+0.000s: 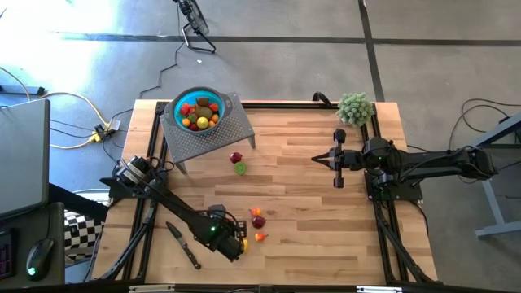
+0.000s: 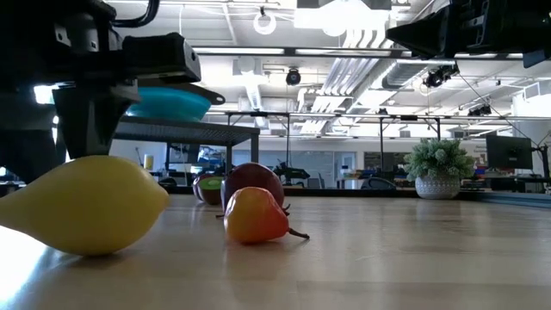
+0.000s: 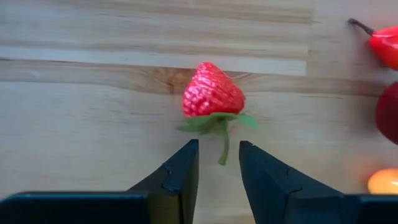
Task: Pick & Place Fruit
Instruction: Put the red strawberry into the blue strainer bowl on the shelf
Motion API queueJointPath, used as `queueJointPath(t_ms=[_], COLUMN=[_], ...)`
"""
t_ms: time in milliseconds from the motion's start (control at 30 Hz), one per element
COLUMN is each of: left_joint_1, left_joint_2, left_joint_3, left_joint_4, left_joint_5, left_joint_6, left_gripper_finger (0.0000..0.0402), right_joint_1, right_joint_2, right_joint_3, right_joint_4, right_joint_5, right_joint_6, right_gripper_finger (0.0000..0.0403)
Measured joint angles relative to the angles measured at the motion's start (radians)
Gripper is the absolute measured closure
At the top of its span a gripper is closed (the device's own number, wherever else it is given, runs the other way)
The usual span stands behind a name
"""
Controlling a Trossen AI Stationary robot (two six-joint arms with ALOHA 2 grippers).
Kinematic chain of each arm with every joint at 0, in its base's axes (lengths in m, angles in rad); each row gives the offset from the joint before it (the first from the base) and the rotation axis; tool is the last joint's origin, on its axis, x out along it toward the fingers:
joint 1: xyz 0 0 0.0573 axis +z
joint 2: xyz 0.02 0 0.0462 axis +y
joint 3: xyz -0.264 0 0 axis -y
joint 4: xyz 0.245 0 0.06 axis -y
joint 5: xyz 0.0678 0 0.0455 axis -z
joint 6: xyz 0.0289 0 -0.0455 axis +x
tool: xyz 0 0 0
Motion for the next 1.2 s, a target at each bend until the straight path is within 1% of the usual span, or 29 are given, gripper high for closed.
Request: queueJointPath(t_ms=[433,567,800,867,967,1100,1200], left_joint_1=[0.0,0.0,0.0,0.0,0.0,0.0,0.0], left_joint_2=[0.0,0.0,0.0,0.0,0.0,0.0,-0.01], left_joint_3=[0.0,0.0,0.0,0.0,0.0,0.0,0.0], left_joint_4=[0.002,0.001,-0.002,-0.003,0.001,0.006,0.012], left_joint_5=[0.003,0.003,0.003,0.003,0.003,0.003,0.004], left_joint_6=[0.0,0.001,0.009,0.009,0.014,0.048,0.065], left_gripper_finger=[0.0293,0.0318,0.0392,0.0395,0.0388,0.0397,0.0396], right_joint_1=[0.0,0.0,0.0,0.0,0.0,0.0,0.0], right_joint_2=[0.0,0.0,0.0,0.0,0.0,0.0,0.0], right_joint_3=[0.0,0.0,0.0,0.0,0.0,0.0,0.0], right_joint_4=[0.0,0.0,0.0,0.0,0.0,0.0,0.0], right_joint_5=[0.0,0.0,0.0,0.0,0.0,0.0,0.0], right_joint_6=[0.0,0.0,0.0,0.0,0.0,0.0,0.0], right_gripper_finger=[0.04,0.04,0.04,0.04,0.04,0.04,0.04])
